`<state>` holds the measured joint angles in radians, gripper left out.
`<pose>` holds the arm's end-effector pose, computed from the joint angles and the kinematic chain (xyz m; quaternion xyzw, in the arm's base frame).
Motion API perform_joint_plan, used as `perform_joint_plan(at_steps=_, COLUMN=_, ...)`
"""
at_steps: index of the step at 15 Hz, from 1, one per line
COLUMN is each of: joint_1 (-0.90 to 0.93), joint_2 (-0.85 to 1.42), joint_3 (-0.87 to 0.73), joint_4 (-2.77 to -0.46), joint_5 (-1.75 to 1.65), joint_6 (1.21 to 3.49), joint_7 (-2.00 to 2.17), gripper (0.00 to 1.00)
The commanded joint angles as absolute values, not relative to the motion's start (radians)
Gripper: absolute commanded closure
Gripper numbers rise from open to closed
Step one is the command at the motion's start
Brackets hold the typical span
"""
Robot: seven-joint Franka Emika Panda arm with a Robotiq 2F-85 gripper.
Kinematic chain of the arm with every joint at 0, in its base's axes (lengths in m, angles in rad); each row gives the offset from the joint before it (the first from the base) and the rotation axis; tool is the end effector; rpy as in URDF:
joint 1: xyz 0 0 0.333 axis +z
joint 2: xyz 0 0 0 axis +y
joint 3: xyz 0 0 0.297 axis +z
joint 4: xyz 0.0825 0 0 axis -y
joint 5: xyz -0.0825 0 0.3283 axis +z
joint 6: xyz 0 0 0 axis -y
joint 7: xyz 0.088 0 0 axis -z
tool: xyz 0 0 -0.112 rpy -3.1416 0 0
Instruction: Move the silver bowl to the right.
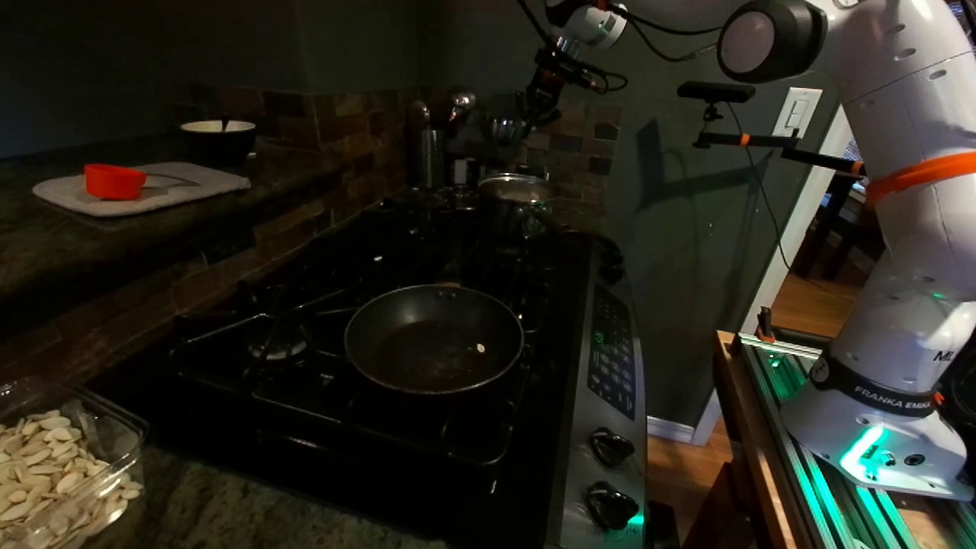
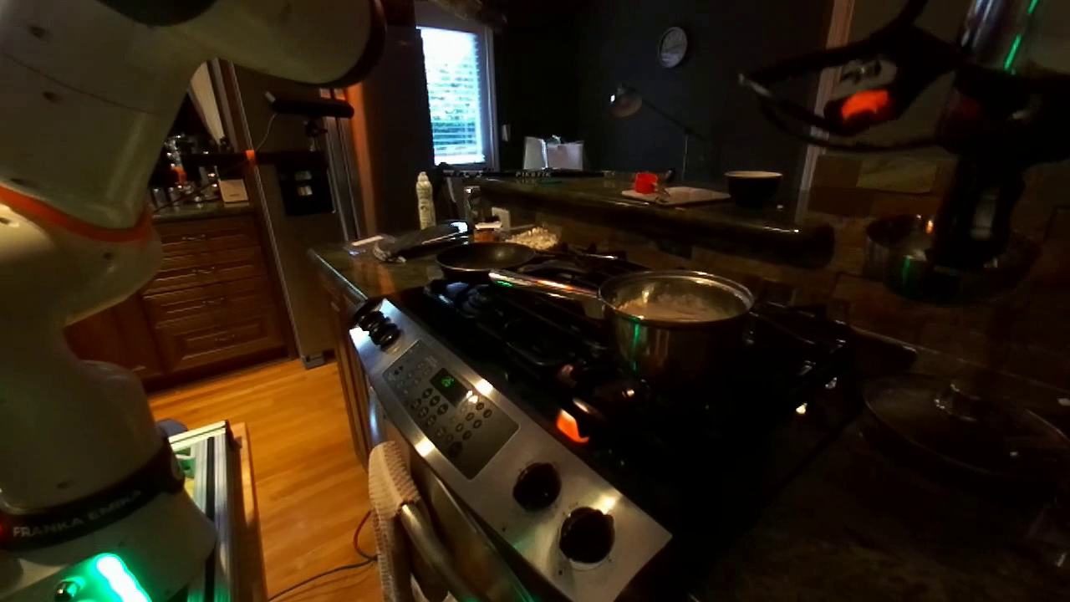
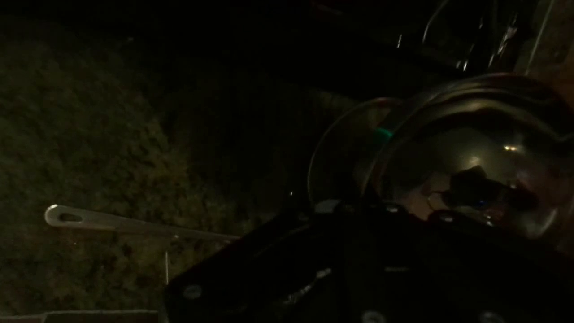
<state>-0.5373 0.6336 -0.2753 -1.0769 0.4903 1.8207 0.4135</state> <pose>0.5348 -0.4210 0.4718 -0.7973 0.5784 -0.0923 0.1458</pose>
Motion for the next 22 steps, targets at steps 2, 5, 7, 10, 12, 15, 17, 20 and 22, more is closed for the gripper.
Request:
perform_joint_plan(at_steps=2, joint_1=-0.519, joint_2=0.725, joint_3=-0.312, joint_4=-1.084, joint_5=0.437, joint_6=2.020, joint_7=0.415, gripper=0.99)
perform_joint_plan(at_steps=5, joint_1=-0.504, joint_2=0.759, joint_3=-0.342, joint_4=-1.109, joint_5=0.365, joint_6=2.118, joint_7=0.409, gripper=0.99)
perform_joint_plan(at_steps=7, joint_1=-0.500, joint_2=0.764, joint_3=-0.351, joint_4=-1.128, joint_5=0.319, joint_6=2.114, joint_7=0.392, gripper=0.99)
perform_joint_plan(at_steps=10, joint_1=-0.498, joint_2=0.755, joint_3=-0.345, joint_4=-1.159, joint_5=0.275, joint_6=2.072, joint_7=0.356, gripper=0.99)
perform_joint_plan(at_steps=12, joint_1=-0.514, joint_2=0.773, joint_3=-0.333, joint_4=-1.131, joint_5=0.298, joint_6=2.092, joint_7=0.370, gripper=0.96)
perform_joint_plan(at_steps=15, joint_1=-0.514, joint_2=0.773, joint_3=-0.333, joint_4=-1.129, joint_5=0.298, joint_6=2.092, joint_7=0.370, gripper=0.96)
perform_joint_plan(at_steps=17, joint_1=-0.525, joint_2=0.770, joint_3=-0.311, joint_4=-1.133, joint_5=0.312, joint_6=2.048, joint_7=0.332, gripper=0.99)
perform_joint_plan(at_steps=20, joint_1=-0.528, joint_2=0.786, joint_3=-0.301, joint_4=-1.150, joint_5=0.305, joint_6=2.019, joint_7=0.282, gripper=0.99)
perform_joint_plan(at_steps=22, joint_1=-0.530, joint_2=0.805, joint_3=-0.301, joint_4=-1.151, joint_5=0.301, joint_6=2.011, joint_7=0.257, gripper=0.99)
